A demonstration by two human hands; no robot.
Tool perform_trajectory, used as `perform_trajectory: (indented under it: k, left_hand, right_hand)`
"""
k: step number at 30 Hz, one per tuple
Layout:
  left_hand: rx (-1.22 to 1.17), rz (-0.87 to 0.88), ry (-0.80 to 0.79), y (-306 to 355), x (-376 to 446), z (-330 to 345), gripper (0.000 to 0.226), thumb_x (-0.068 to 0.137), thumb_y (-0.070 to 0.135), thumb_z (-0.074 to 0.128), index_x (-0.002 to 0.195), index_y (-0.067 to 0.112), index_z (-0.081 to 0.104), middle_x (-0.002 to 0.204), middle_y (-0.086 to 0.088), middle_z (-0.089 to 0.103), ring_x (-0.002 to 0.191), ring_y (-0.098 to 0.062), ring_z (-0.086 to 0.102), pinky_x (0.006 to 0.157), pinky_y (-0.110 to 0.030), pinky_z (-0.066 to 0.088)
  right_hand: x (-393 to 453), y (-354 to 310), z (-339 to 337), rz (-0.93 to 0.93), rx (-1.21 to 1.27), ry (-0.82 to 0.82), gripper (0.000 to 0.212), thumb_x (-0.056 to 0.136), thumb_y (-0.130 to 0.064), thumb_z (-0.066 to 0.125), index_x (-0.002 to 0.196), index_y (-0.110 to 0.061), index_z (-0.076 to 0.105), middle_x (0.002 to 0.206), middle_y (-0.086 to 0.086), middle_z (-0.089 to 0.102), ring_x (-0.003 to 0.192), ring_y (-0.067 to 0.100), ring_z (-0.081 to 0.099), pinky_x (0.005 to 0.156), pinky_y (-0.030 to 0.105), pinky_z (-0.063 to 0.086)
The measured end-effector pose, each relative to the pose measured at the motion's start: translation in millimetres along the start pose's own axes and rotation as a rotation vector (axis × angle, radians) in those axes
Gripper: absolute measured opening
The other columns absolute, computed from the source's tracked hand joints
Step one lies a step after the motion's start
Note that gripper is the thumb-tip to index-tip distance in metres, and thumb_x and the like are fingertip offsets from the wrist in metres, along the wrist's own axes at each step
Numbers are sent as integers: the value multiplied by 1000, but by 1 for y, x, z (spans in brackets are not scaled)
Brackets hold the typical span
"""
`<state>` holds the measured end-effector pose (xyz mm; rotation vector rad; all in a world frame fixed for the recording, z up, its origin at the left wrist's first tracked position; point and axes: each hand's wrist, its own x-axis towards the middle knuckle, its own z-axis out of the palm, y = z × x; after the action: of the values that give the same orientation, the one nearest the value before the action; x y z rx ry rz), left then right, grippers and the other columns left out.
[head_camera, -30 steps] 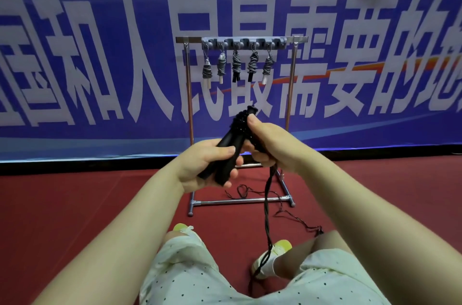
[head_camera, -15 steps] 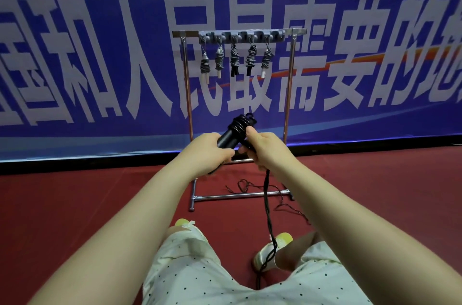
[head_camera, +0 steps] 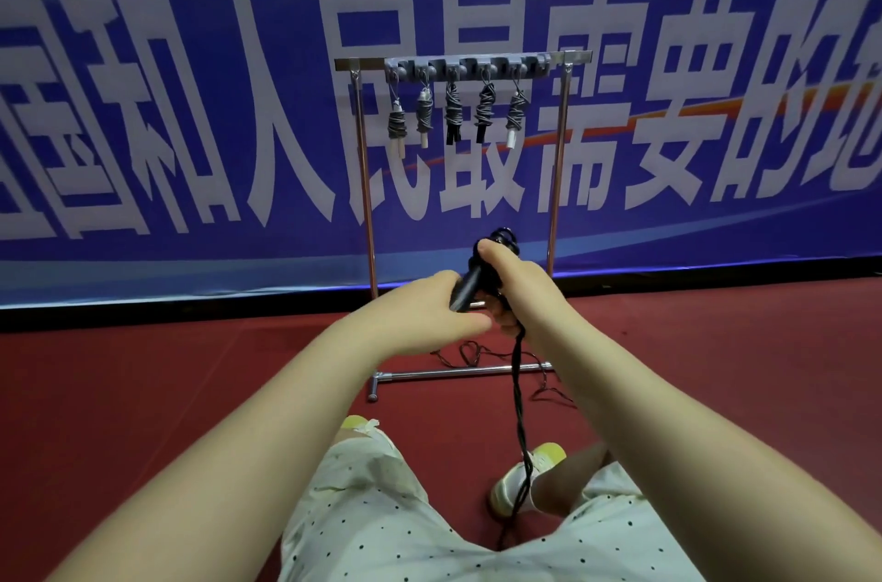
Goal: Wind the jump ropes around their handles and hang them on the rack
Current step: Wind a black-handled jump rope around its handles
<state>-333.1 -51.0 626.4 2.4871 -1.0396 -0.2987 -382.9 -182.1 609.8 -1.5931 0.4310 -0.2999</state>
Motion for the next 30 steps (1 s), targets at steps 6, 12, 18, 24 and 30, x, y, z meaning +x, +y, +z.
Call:
perform_trajectory:
  k: [6,12,18,24,30]
  left_hand:
    - [-1346,-20,-375,-4,-24,23,59,75,61,55,95,7,69,82,-12,72,64,-21,67,66,-34,55]
    - [-1861,131,-779,7,-36,48,74,75,70,45,101,5,67,62,-1,55,41,-10,51,44,-18,41]
    - [-1680,-14,-486,7,-50,33,69,76,71,30,76,12,65,48,4,41,30,-3,26,39,-14,17]
    - [-1477,-162,-293,-5,-49,37,70,84,70,22,78,10,59,49,1,43,31,-4,20,40,-16,13]
    - [-1177,-208,-53,-10,-45,40,69,92,66,17,81,10,58,51,-1,46,32,-5,19,37,-15,17]
  right_hand:
    - [-3,-5,-1,-61,272,3,35,91,-46,47,79,-14,53,53,-2,54,49,12,52,56,25,40]
    - [-3,-3,-4,-230,465,-216,54,33,-63,77,60,-19,63,65,4,42,53,16,42,54,26,35]
    - [-11,-2,-12,-262,389,-452,49,73,-56,51,79,-8,50,48,-4,36,34,6,29,34,15,25]
    - [-18,12,-21,-129,142,-474,48,90,-57,38,71,-14,47,55,-4,38,39,7,25,38,18,20]
    - [-19,11,-21,-185,-249,-259,56,98,-53,33,64,-13,52,49,-3,38,45,15,30,47,27,27]
